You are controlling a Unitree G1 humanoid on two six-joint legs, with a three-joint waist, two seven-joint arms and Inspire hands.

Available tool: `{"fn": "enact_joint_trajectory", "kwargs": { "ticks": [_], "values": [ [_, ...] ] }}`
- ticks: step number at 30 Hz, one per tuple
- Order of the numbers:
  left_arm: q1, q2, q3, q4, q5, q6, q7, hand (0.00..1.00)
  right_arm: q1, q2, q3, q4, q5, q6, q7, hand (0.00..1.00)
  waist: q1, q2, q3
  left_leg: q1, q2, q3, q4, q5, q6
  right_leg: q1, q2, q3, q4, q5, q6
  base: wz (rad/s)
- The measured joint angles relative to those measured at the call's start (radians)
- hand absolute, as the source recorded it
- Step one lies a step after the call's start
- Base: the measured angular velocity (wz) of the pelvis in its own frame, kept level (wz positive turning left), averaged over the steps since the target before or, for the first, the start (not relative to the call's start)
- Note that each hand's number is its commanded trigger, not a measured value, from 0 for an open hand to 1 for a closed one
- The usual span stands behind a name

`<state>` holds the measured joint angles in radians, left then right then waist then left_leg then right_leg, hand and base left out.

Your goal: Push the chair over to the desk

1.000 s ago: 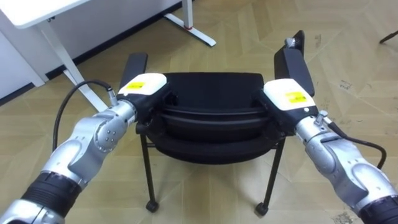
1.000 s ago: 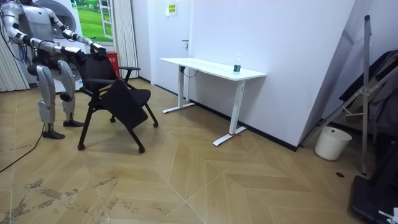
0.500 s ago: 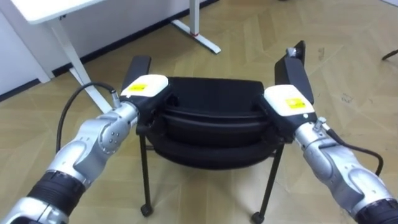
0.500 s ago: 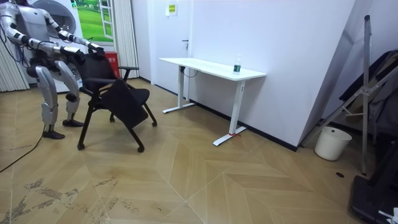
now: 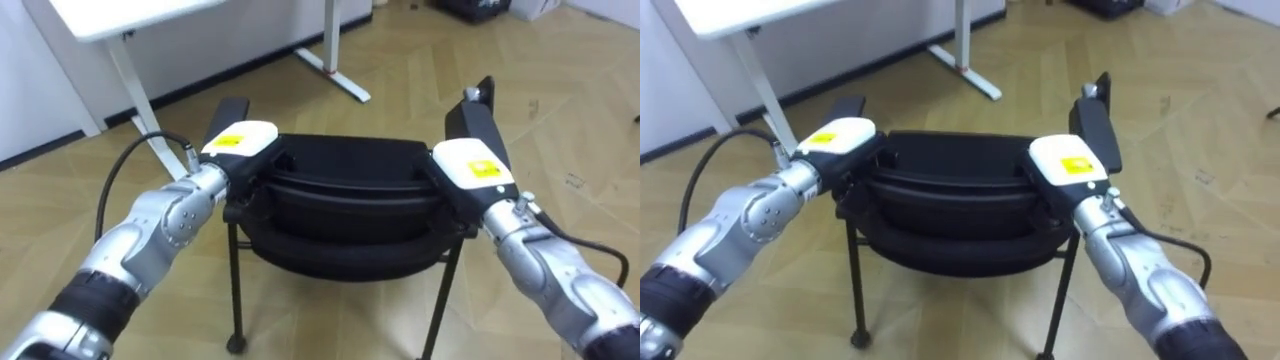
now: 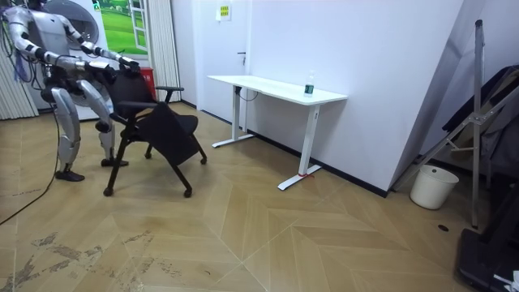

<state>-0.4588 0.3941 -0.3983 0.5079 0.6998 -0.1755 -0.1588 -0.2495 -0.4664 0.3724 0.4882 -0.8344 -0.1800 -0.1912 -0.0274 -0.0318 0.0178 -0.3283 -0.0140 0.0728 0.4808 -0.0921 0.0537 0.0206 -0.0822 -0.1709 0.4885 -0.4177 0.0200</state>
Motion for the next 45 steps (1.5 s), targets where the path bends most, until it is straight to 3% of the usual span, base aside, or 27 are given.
{"fn": "enact_joint_trajectory", "kwargs": {
  "ticks": [4,6,7,9,10,13,15,18,20,22,23,28,30,32,34,37,39,40,43,45],
  "values": [
    [-0.022,0.003,0.000,0.003,-0.015,0.000,0.012,1.00,-0.018,-0.006,-0.004,-0.012,-0.008,0.009,-0.020,1.00,-0.018,-0.008,0.0009,0.008,-0.046,0.039,0.012,-0.048,0.041,-0.006,-0.065,0.000,0.060,-0.015,0.039,-0.09],
    [-0.027,0.003,-0.006,0.015,-0.022,-0.001,0.023,1.00,-0.022,-0.008,0.000,-0.008,-0.008,0.018,-0.025,1.00,-0.019,-0.007,0.0040,0.020,-0.053,0.063,0.029,-0.072,0.058,-0.060,-0.098,0.007,0.199,0.005,0.043,-0.12],
    [-0.028,0.003,-0.020,0.016,-0.025,0.001,0.031,1.00,-0.018,-0.008,0.001,-0.005,-0.005,0.018,-0.027,1.00,-0.023,-0.004,0.0072,0.038,-0.053,0.067,0.037,-0.089,0.068,-0.087,-0.112,0.010,0.283,0.043,0.049,-0.07],
    [-0.029,0.003,-0.045,0.024,-0.031,0.000,0.044,1.00,0.001,-0.008,0.002,0.001,0.001,0.019,-0.038,1.00,-0.025,0.004,0.0124,0.068,-0.051,0.056,0.043,-0.119,0.071,-0.119,-0.116,0.021,0.378,0.122,0.047,0.00],
    [-0.029,0.003,-0.061,0.031,-0.032,-0.001,0.058,1.00,0.015,-0.008,0.002,0.003,0.000,0.019,-0.051,1.00,-0.026,0.020,0.0202,0.087,-0.050,0.043,0.042,-0.137,0.082,-0.144,-0.113,0.029,0.429,0.174,0.042,-0.07],
    [-0.031,0.019,-0.064,0.034,-0.032,-0.021,0.075,1.00,0.018,-0.001,0.008,0.003,-0.002,0.019,-0.076,1.00,-0.018,0.037,0.0236,0.103,-0.042,0.025,0.032,-0.154,0.089,-0.264,-0.080,0.046,0.470,0.160,0.048,-0.17],
    [-0.032,0.021,-0.067,0.040,-0.032,-0.024,0.087,1.00,0.018,-0.002,0.019,0.007,-0.001,0.019,-0.096,1.00,-0.022,0.044,0.0281,0.118,-0.039,0.023,0.029,-0.163,0.094,-0.329,-0.055,0.036,0.416,0.153,0.039,-0.04],
    [-0.032,0.030,-0.074,0.045,-0.033,-0.028,0.096,1.00,0.019,-0.001,0.033,0.009,0.001,0.020,-0.114,1.00,-0.030,0.040,0.0260,0.141,-0.040,0.015,0.025,-0.187,0.090,-0.401,-0.019,0.011,0.176,0.178,0.018,0.10],
    [-0.032,0.032,-0.076,0.046,-0.032,-0.028,0.103,1.00,0.026,-0.002,0.036,0.007,0.000,0.019,-0.127,1.00,-0.061,0.037,0.0237,0.158,-0.052,-0.011,0.025,-0.206,0.085,-0.405,0.008,0.012,-0.035,0.258,0.009,0.39],
    [-0.031,0.031,-0.080,0.046,-0.031,-0.027,0.102,1.00,0.035,-0.004,0.036,0.004,0.000,0.017,-0.136,1.00,-0.062,0.026,0.0161,0.175,-0.060,-0.016,0.031,-0.230,0.076,-0.395,0.023,0.030,-0.125,0.320,0.001,0.22],
    [-0.031,0.025,-0.081,0.046,-0.031,-0.024,0.104,1.00,0.036,-0.012,0.036,-0.003,0.002,0.016,-0.137,1.00,-0.068,0.027,0.0142,0.184,-0.065,-0.033,0.046,-0.253,0.070,-0.379,0.025,0.030,-0.139,0.370,-0.018,0.20],
    [-0.054,0.018,-0.081,0.045,-0.032,-0.020,0.128,1.00,0.015,-0.033,0.030,-0.023,0.010,0.020,-0.138,1.00,-0.086,0.041,0.0081,0.206,-0.043,-0.065,0.054,-0.292,0.042,-0.360,0.040,-0.003,-0.114,0.427,-0.074,0.18],
    [-0.062,0.018,-0.076,0.046,-0.031,-0.014,0.138,1.00,-0.007,-0.032,0.028,-0.016,0.010,0.020,-0.134,1.00,-0.089,0.049,0.0077,0.212,-0.026,-0.067,0.060,-0.316,0.031,-0.371,0.044,-0.024,-0.070,0.388,-0.084,0.08],
    [-0.074,0.022,-0.076,0.045,-0.026,-0.015,0.150,1.00,-0.016,-0.026,0.021,-0.014,0.010,0.020,-0.133,1.00,-0.101,0.049,0.0090,0.218,0.003,-0.067,0.087,-0.342,0.006,-0.373,0.051,-0.053,-0.009,0.327,-0.108,0.24],
    [-0.079,0.021,-0.076,0.049,-0.020,-0.013,0.158,1.00,-0.021,-0.020,0.017,-0.007,0.009,0.018,-0.134,1.00,-0.106,0.042,0.0130,0.215,0.021,-0.038,0.147,-0.350,-0.009,-0.371,0.052,-0.054,0.043,0.269,-0.113,0.20],
    [-0.080,0.023,-0.075,0.054,-0.021,-0.005,0.169,1.00,-0.039,-0.010,0.018,0.009,0.003,0.014,-0.134,1.00,-0.095,0.035,0.0196,0.215,0.057,0.013,0.251,-0.344,-0.019,-0.351,0.057,-0.060,0.105,0.207,-0.127,-0.07],
    [-0.080,0.027,-0.075,0.057,-0.017,-0.012,0.187,1.00,-0.045,-0.006,0.018,0.011,0.000,0.013,-0.134,1.00,-0.095,0.029,0.0227,0.201,0.078,0.037,0.310,-0.324,-0.053,-0.337,0.060,-0.065,0.119,0.177,-0.135,0.12],
    [-0.079,0.028,-0.076,0.062,-0.016,-0.018,0.202,1.00,-0.046,-0.007,0.017,0.009,-0.001,0.011,-0.137,1.00,-0.102,0.029,0.0230,0.169,0.089,0.037,0.370,-0.297,-0.070,-0.326,0.066,-0.063,0.116,0.159,-0.136,0.23],
    [-0.081,0.024,-0.084,0.078,-0.018,-0.026,0.229,1.00,-0.050,-0.010,0.017,0.013,-0.001,0.007,-0.138,1.00,-0.095,0.017,0.0275,0.057,0.088,0.031,0.395,-0.304,-0.058,-0.298,0.065,-0.055,0.118,0.117,-0.143,0.01],
    [-0.081,0.023,-0.094,0.088,-0.019,-0.028,0.242,1.00,-0.049,-0.011,0.019,0.023,-0.001,0.005,-0.140,1.00,-0.073,0.011,0.0316,-0.031,0.090,0.034,0.342,-0.293,-0.066,-0.270,0.062,-0.052,0.118,0.102,-0.147,-0.31]
  ]
}}
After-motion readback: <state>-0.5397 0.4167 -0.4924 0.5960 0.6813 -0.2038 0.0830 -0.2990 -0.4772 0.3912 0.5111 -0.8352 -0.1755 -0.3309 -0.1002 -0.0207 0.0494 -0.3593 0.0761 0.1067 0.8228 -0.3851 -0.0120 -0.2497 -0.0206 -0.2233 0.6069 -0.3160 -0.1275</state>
